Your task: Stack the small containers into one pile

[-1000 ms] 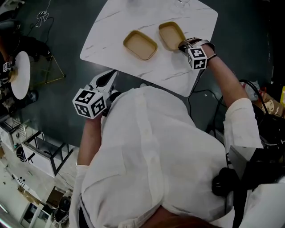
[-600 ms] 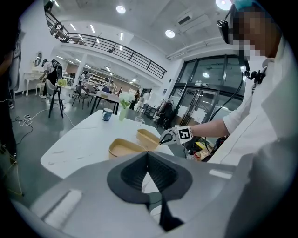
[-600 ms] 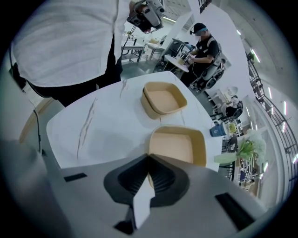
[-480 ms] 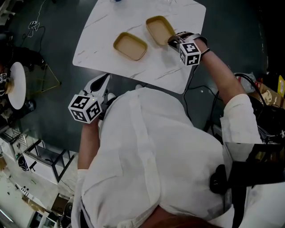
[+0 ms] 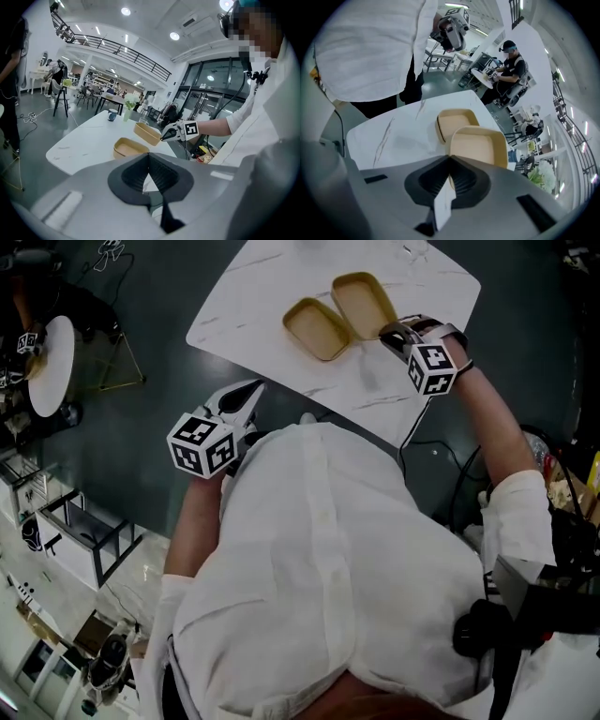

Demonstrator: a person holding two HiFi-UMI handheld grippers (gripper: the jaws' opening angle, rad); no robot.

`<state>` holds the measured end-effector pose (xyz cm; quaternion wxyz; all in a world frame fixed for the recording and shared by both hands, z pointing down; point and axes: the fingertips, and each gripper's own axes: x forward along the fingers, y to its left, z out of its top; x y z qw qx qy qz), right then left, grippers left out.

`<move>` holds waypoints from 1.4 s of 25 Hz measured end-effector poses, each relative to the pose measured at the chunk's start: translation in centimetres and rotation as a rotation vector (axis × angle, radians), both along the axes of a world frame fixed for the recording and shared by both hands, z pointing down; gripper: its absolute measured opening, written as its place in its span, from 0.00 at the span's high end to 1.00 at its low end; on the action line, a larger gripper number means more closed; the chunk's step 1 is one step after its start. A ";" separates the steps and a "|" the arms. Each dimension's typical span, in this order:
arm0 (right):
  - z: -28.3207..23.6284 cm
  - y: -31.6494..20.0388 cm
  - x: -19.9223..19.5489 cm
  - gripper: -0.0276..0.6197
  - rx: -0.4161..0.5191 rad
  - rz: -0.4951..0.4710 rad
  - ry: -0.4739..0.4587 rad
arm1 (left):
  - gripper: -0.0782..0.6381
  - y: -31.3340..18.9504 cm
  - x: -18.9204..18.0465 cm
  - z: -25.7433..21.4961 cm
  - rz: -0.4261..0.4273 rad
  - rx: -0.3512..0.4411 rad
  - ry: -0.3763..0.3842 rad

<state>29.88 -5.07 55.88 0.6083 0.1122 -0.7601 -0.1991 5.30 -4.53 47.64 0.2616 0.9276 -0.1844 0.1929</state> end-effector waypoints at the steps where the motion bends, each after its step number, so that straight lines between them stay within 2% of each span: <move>1: 0.0 0.0 -0.5 0.94 0.000 -0.016 0.000 | 0.88 0.0 -0.3 0.0 -0.008 -0.001 0.001; 13: 0.5 -0.4 -6.0 0.94 -0.025 -0.198 0.026 | 0.88 -0.3 -3.6 -0.3 -0.085 -0.009 0.004; 21: 2.2 0.0 -7.8 0.94 -0.049 -0.291 0.064 | 0.88 -0.2 -5.3 0.1 -0.122 -0.028 -0.004; 35: 4.6 0.3 -8.1 0.94 -0.097 -0.328 0.072 | 0.88 -0.8 -4.9 0.7 -0.122 -0.034 -0.015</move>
